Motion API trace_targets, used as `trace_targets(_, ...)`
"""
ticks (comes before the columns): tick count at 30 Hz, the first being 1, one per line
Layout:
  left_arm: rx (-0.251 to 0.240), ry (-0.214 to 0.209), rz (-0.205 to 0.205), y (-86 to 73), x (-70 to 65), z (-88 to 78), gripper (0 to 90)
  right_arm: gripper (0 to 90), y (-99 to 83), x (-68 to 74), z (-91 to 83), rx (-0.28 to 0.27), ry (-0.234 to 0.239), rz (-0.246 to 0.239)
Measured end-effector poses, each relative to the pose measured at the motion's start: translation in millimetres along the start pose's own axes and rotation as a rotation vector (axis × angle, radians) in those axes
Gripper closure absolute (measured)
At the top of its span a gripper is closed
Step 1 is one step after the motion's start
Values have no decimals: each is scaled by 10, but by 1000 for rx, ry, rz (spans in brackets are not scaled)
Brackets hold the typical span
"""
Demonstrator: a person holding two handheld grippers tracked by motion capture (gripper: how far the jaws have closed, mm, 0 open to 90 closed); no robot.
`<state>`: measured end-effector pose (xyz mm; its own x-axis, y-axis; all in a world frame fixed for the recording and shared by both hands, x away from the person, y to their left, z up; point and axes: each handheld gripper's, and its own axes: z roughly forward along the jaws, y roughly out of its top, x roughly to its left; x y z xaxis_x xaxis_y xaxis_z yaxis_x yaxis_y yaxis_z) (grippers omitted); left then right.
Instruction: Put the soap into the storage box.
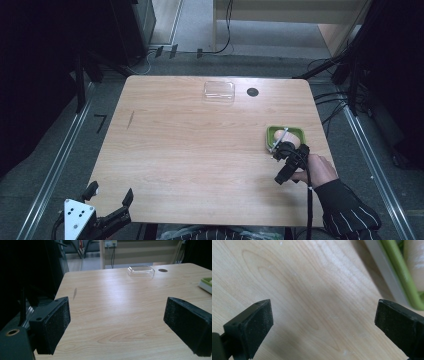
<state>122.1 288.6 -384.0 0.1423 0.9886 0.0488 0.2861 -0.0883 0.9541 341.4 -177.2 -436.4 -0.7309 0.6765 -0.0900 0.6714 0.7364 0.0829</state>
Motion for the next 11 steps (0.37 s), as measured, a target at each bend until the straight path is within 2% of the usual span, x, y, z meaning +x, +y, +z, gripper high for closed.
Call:
trace_targets(8, -1, -2, 0, 4, -3, 10, 72, 25, -140, 152, 101, 9, -12, -15)
trace_targets(11, 1, -4, 0, 6, -7, 10, 72, 27, -209, 198, 130, -6, -17, -19)
